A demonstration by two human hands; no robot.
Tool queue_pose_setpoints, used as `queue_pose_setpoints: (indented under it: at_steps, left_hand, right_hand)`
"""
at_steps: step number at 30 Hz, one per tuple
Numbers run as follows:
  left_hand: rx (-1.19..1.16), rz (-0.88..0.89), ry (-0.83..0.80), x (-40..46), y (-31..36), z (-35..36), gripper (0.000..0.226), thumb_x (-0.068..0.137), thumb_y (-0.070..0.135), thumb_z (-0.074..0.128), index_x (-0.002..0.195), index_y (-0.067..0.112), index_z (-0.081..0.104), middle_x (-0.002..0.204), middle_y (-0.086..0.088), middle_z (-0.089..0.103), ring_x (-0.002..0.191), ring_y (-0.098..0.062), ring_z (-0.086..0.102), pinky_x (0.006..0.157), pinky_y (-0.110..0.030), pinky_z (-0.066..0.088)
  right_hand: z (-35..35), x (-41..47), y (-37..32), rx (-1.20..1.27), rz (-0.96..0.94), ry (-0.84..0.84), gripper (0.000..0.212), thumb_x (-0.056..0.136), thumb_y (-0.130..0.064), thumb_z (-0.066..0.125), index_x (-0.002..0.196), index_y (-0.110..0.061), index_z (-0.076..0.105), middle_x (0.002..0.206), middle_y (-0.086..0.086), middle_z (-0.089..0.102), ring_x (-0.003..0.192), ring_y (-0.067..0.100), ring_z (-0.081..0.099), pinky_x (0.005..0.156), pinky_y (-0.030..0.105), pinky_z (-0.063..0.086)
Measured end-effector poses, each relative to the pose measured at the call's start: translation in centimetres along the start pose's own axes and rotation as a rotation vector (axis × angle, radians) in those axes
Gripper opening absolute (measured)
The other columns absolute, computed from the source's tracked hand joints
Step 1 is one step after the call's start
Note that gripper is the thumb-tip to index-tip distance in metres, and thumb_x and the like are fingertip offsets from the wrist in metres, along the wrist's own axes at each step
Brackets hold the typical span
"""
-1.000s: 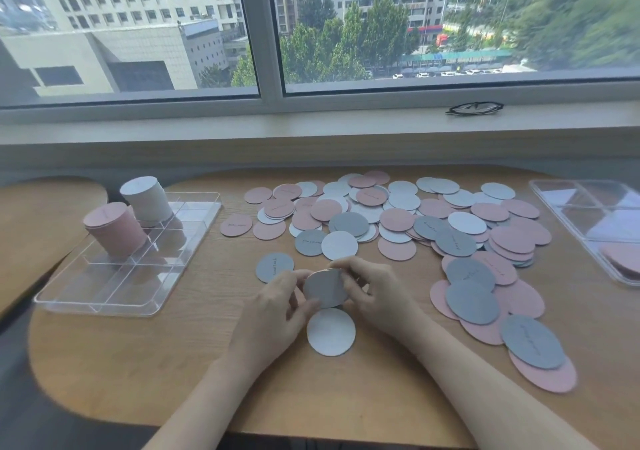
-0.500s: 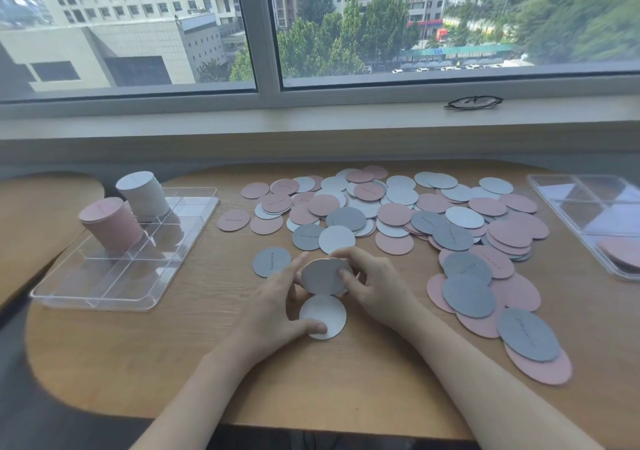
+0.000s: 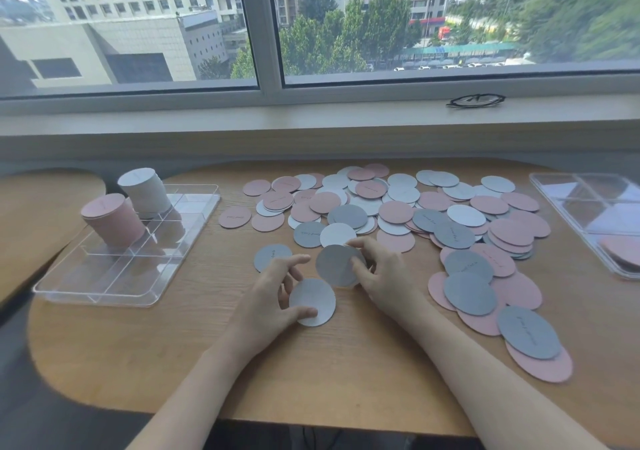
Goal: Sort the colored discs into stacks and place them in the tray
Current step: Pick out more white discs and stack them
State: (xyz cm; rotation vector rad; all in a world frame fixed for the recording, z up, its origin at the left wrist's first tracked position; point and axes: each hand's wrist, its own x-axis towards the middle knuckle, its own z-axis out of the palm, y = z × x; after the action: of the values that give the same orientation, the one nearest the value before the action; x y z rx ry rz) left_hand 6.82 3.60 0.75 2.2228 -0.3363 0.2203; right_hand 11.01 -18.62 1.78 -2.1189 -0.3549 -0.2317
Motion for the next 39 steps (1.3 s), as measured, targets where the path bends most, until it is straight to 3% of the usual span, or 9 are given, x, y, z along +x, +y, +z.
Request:
queue_pose_setpoints:
  at_steps: [9, 13, 18, 22, 25, 29, 33, 36, 39]
  left_hand:
    - [0.128, 0.047, 0.185, 0.1, 0.1, 0.4, 0.062, 0.074, 0.021, 0.085, 0.129, 0.024, 0.056, 0.105, 0.011, 0.042, 0.085, 0.0, 0.049, 0.074, -0.01, 0.041]
    - [0.366, 0.039, 0.089, 0.1, 0.0, 0.9, 0.045, 0.092, 0.046, 0.061, 0.134, 0.031, 0.055, 0.109, 0.013, 0.043, 0.083, -0.009, 0.055, 0.071, -0.03, 0.05]
    - [0.373, 0.095, -0.03, 0.8, 0.0, 1.1, 0.041, 0.103, 0.041, 0.04, 0.143, 0.032, 0.047, 0.115, 0.02, 0.046, 0.095, -0.004, 0.052, 0.074, -0.023, 0.04]
    - [0.228, 0.049, -0.022, 3.0, 0.1, 1.4, 0.018, 0.1, 0.024, 0.054, 0.116, 0.026, 0.061, 0.091, 0.016, 0.057, 0.082, -0.007, 0.051, 0.073, -0.03, 0.043]
    - [0.222, 0.07, -0.029, 5.0, 0.5, 2.3, 0.006, 0.097, 0.027, 0.061, 0.102, 0.025, 0.064, 0.084, 0.01, 0.06, 0.079, -0.008, 0.053, 0.072, -0.03, 0.045]
    - [0.208, -0.006, 0.102, 7.7, 0.6, 3.6, 0.02, 0.098, 0.04, 0.056, 0.111, 0.027, 0.067, 0.104, 0.015, 0.058, 0.096, -0.01, 0.054, 0.08, -0.028, 0.044]
    - [0.496, -0.118, 0.161, 9.8, 0.4, 5.2, 0.05, 0.09, 0.054, 0.061, 0.127, 0.02, 0.062, 0.123, -0.004, 0.052, 0.115, -0.027, 0.045, 0.096, -0.036, 0.036]
    - [0.571, -0.146, 0.134, 10.1, 0.1, 5.8, 0.053, 0.086, 0.06, 0.061, 0.125, 0.024, 0.063, 0.128, 0.0, 0.05, 0.12, -0.025, 0.041, 0.1, -0.037, 0.033]
    - [0.465, -0.112, 0.169, 9.9, -0.3, 5.5, 0.053, 0.08, 0.052, 0.074, 0.123, 0.023, 0.064, 0.121, 0.001, 0.054, 0.115, -0.024, 0.043, 0.099, -0.036, 0.033]
  right_hand:
    - [0.5, -0.9, -1.4, 0.114, -0.134, -0.248, 0.016, 0.095, -0.018, 0.065, 0.111, -0.022, 0.067, 0.073, -0.026, 0.065, 0.064, 0.002, 0.054, 0.066, 0.015, 0.039]
    - [0.5, -0.9, -1.6, 0.022, -0.189, -0.211, 0.02, 0.093, -0.009, 0.065, 0.112, -0.016, 0.067, 0.068, -0.029, 0.058, 0.064, -0.004, 0.056, 0.064, 0.008, 0.036]
    - [0.6, -0.6, -0.7, -0.095, -0.239, -0.124, 0.025, 0.096, -0.009, 0.057, 0.118, -0.016, 0.064, 0.086, -0.033, 0.054, 0.073, -0.013, 0.052, 0.068, 0.006, 0.034]
    - [0.8, -0.5, -0.7, -0.135, -0.225, -0.14, 0.032, 0.096, -0.017, 0.048, 0.126, -0.019, 0.059, 0.104, -0.007, 0.069, 0.09, 0.012, 0.061, 0.077, 0.03, 0.048]
    - [0.4, -0.1, -0.2, -0.141, -0.165, -0.096, 0.031, 0.092, -0.019, 0.05, 0.122, -0.02, 0.06, 0.1, -0.004, 0.068, 0.087, 0.014, 0.059, 0.073, 0.032, 0.046]
    - [-1.2, 0.9, 0.6, -0.134, 0.022, 0.083, 0.027, 0.09, -0.005, 0.054, 0.115, -0.013, 0.064, 0.09, -0.006, 0.06, 0.078, 0.003, 0.045, 0.065, 0.017, 0.034]
    - [-2.0, 1.4, 1.2, -0.166, 0.122, 0.184, 0.024, 0.09, -0.009, 0.056, 0.111, -0.018, 0.066, 0.079, -0.01, 0.054, 0.082, 0.016, 0.051, 0.064, 0.022, 0.035]
    - [-1.7, 1.8, 1.5, -0.141, 0.118, 0.186, 0.023, 0.091, -0.009, 0.057, 0.111, -0.017, 0.066, 0.079, -0.021, 0.049, 0.081, 0.007, 0.044, 0.067, 0.012, 0.034]
    - [-1.3, 2.3, 1.9, -0.144, 0.114, 0.176, 0.026, 0.09, -0.008, 0.057, 0.113, -0.017, 0.065, 0.089, -0.013, 0.056, 0.081, 0.001, 0.041, 0.069, 0.013, 0.033]
